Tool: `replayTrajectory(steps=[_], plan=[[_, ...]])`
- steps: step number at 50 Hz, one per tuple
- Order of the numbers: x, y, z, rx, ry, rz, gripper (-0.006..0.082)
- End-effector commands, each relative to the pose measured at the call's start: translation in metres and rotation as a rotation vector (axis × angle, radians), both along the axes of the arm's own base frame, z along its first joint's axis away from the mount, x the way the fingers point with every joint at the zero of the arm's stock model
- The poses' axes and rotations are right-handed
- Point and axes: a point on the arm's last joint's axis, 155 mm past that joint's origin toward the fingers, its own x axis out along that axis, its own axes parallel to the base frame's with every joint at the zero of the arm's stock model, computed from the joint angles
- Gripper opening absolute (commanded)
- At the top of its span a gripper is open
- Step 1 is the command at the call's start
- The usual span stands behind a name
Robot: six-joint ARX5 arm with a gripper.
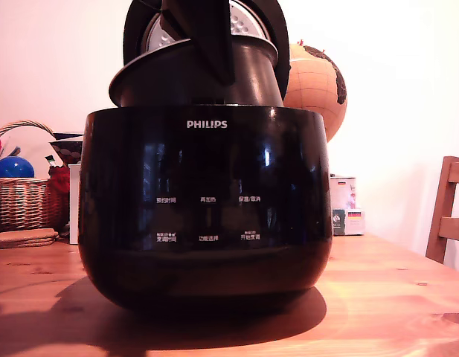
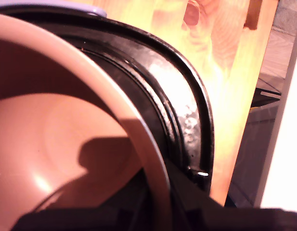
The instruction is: Place the pot you are holding inside the rice cooker
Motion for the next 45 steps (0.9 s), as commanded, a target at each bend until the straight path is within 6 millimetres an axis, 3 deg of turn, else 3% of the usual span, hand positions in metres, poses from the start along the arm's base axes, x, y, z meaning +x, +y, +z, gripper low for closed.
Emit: replayTrajectory(steps=[1,11,19,32,45], plan=[[-0.004,-0.015,0.0,-0.036,-0.021,-0.042,-0.0022],[0.0,-0.012,-0.017,0.032,-0.075,-0.038,-0.0022],[0.001,0.007,-0.036,0.137,-0.114,-0.022,-0.0022],[0.011,0.033,-0.035,0.28,-0.217,0.01,-0.0022],[0.01,0.033,-0.036,0.28,-0.21,0.0,-0.0022]])
